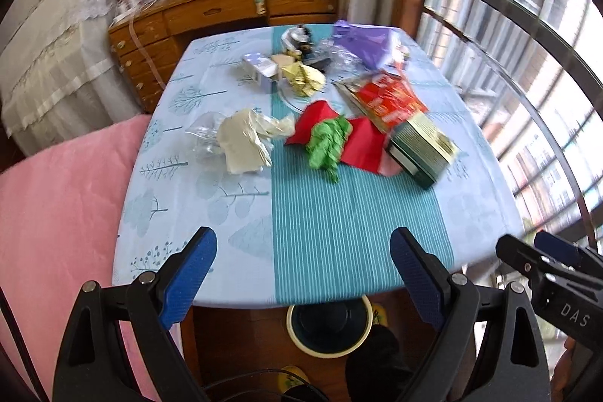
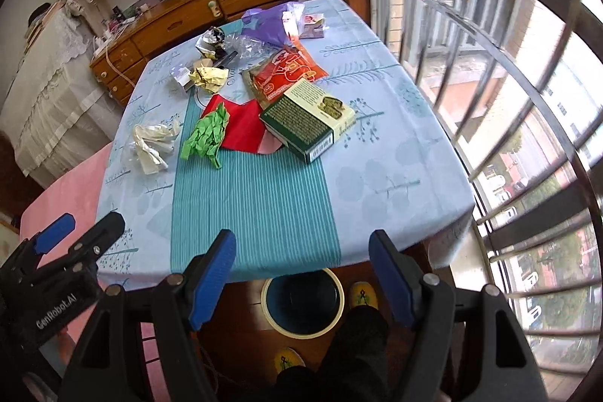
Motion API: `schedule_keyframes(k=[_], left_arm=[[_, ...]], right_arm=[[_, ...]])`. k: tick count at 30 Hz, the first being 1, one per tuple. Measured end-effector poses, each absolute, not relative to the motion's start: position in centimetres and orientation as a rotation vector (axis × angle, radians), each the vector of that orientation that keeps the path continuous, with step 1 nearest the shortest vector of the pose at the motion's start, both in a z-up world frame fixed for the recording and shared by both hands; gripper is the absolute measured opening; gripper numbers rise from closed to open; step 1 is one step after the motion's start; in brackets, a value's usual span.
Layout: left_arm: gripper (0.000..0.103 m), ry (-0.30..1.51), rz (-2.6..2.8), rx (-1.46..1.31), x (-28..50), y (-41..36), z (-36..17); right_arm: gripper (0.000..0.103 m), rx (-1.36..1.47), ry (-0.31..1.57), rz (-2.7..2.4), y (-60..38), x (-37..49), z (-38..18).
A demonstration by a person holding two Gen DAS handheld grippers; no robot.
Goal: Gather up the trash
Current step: 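Grasp the green crumpled glove with the left tool while the right tool grasps the green-and-cream box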
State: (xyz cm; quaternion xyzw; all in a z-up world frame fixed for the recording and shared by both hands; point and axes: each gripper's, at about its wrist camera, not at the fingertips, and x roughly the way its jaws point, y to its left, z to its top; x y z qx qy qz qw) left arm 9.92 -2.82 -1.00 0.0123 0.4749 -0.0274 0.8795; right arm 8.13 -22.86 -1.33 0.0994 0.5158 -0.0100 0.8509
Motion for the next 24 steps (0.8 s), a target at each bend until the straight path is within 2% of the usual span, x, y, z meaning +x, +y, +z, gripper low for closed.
schedule_keyframes(k=[9,18,24], left_arm=[[0.092,1.146,0.073,-0.065,18.4,-5.2,-4.0],[0.092,1.228,0.172,0.059,24.4,-8.0,-8.0],[0.092,1.264,0.204,0.071,26.6,-7.9,-9.8]], right_arm=[[0.073,0.133,1.165,0.203,-26.9,18.7,-3.4],[0.073,0.022,1.265,0.379,-28.7,26.5,-9.2],[0.072,-0.011,1.284,0.472,-28.8,29.5,-10.8]])
